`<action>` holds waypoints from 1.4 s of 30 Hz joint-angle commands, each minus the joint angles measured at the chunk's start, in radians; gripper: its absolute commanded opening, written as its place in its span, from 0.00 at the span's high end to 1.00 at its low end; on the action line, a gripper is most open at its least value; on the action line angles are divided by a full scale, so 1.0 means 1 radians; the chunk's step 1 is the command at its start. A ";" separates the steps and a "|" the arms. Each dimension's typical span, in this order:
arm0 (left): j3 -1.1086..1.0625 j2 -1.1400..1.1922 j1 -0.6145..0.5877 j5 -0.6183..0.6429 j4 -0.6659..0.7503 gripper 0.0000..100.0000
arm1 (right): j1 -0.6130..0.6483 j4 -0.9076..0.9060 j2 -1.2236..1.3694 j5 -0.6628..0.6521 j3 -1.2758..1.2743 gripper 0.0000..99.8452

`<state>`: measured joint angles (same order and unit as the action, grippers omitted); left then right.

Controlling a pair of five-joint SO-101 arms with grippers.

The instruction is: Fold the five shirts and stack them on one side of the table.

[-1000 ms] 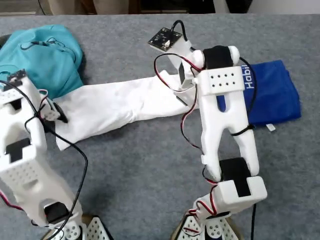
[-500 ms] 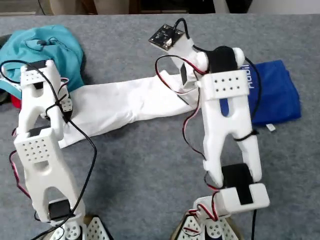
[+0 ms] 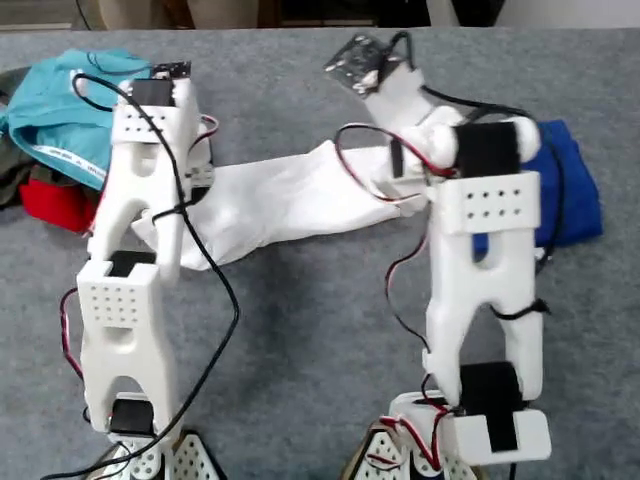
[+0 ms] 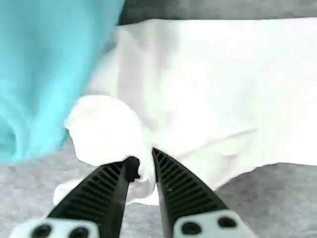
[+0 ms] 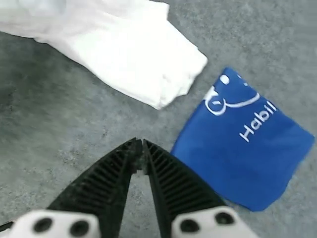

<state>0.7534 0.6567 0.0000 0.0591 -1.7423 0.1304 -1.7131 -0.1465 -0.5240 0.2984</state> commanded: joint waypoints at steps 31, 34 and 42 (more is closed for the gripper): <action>0.339 0.081 0.505 0.476 0.396 0.98 | -0.286 0.098 -0.047 -0.092 -0.018 1.00; 0.339 0.097 0.539 0.476 0.439 0.98 | -0.317 0.103 -0.047 -0.092 -0.019 1.00; 0.338 0.147 0.582 0.477 0.529 0.98 | -0.407 0.127 -0.047 -0.092 -0.021 1.00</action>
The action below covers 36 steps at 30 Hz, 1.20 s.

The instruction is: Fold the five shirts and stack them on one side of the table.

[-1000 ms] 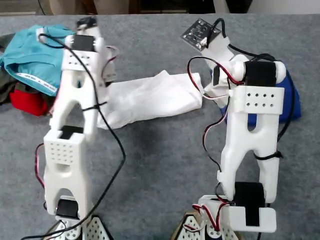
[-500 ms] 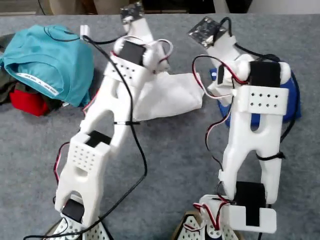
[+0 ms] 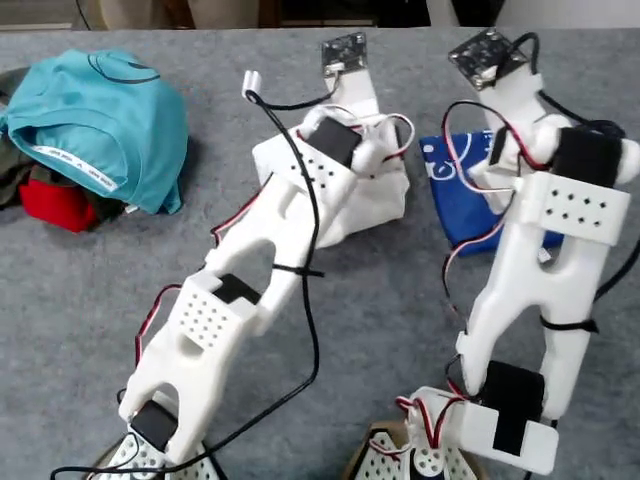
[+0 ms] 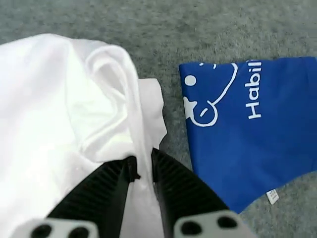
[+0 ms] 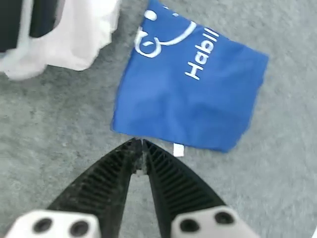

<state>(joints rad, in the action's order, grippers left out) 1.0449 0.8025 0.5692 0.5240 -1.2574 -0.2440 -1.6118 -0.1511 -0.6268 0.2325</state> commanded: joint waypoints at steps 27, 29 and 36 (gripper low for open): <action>0.407 -0.021 -0.476 -0.041 -0.503 0.98 | 0.395 0.233 0.271 0.192 0.073 1.00; 0.338 -0.027 -0.552 -0.077 -0.503 0.98 | 0.440 0.307 0.384 0.264 0.128 1.00; 0.058 -0.031 -0.730 -0.201 -0.505 0.98 | 0.538 0.236 0.766 0.339 0.483 1.00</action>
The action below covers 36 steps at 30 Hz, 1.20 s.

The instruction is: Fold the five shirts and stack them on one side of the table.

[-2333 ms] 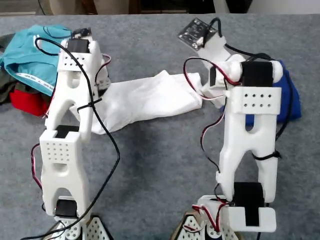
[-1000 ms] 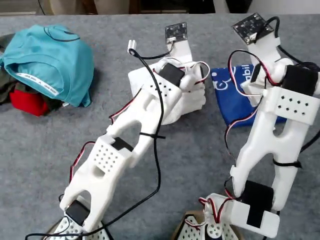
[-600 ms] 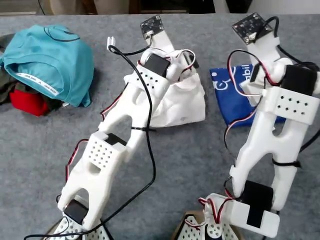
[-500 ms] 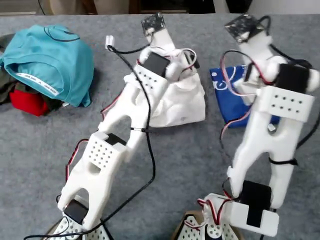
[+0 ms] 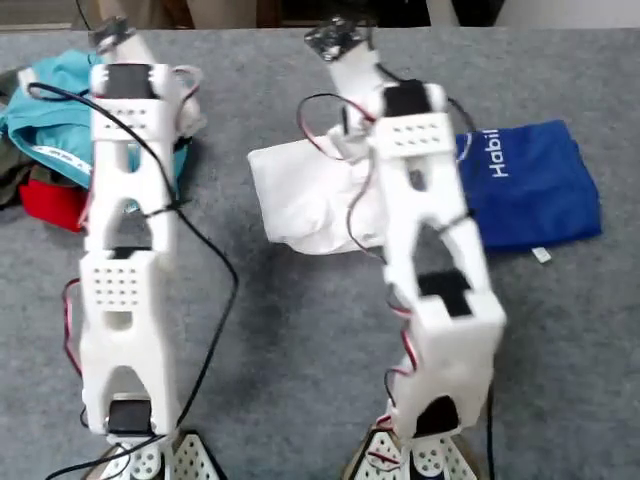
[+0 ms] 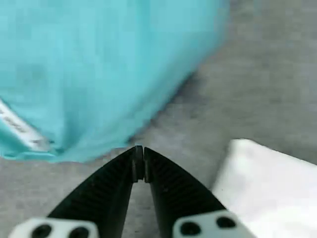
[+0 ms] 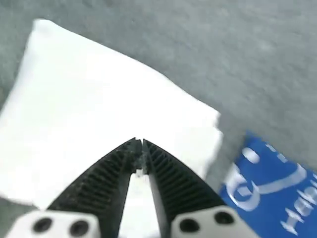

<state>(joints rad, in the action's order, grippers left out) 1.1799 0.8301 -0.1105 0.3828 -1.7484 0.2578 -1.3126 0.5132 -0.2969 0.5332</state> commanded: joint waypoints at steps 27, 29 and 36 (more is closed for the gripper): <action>-0.600 -0.108 0.060 -0.157 0.302 0.98 | -0.295 -0.384 0.189 -0.275 0.062 1.00; -0.600 -0.108 0.061 -0.157 0.302 0.98 | -0.321 -0.376 0.185 -0.275 0.045 1.00; -0.601 -0.107 0.061 -0.157 0.302 0.98 | -0.219 -0.471 0.058 -0.249 0.249 1.00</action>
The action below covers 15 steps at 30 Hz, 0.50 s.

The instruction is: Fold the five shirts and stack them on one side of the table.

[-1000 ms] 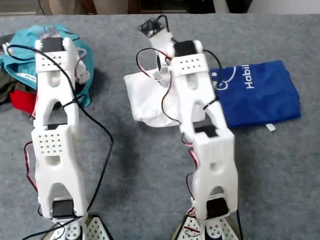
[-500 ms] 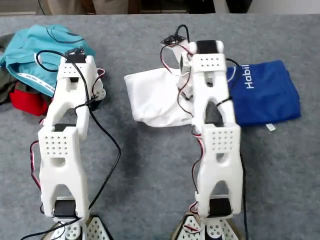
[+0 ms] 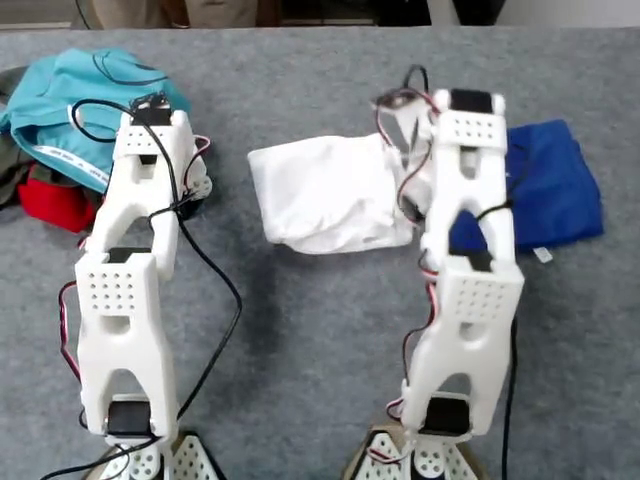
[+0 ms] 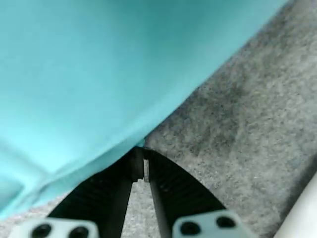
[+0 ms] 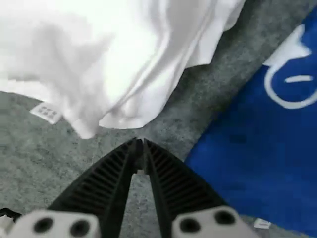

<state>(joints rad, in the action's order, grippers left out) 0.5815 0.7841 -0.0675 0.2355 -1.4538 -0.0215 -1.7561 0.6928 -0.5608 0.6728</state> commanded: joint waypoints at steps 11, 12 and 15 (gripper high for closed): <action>-0.081 -0.071 0.037 -0.011 0.063 0.98 | 0.309 0.005 -0.059 0.098 0.117 1.00; -0.081 -0.071 0.037 -0.011 0.063 0.98 | 0.297 0.000 -0.031 0.098 0.119 1.00; -0.080 -0.071 0.032 -0.011 0.064 0.98 | 0.236 -0.008 0.041 0.095 0.116 1.00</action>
<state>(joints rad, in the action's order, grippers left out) 0.5002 0.7564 -0.0552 0.2355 -1.3986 0.2654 -1.7622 0.7081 -0.4718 0.7772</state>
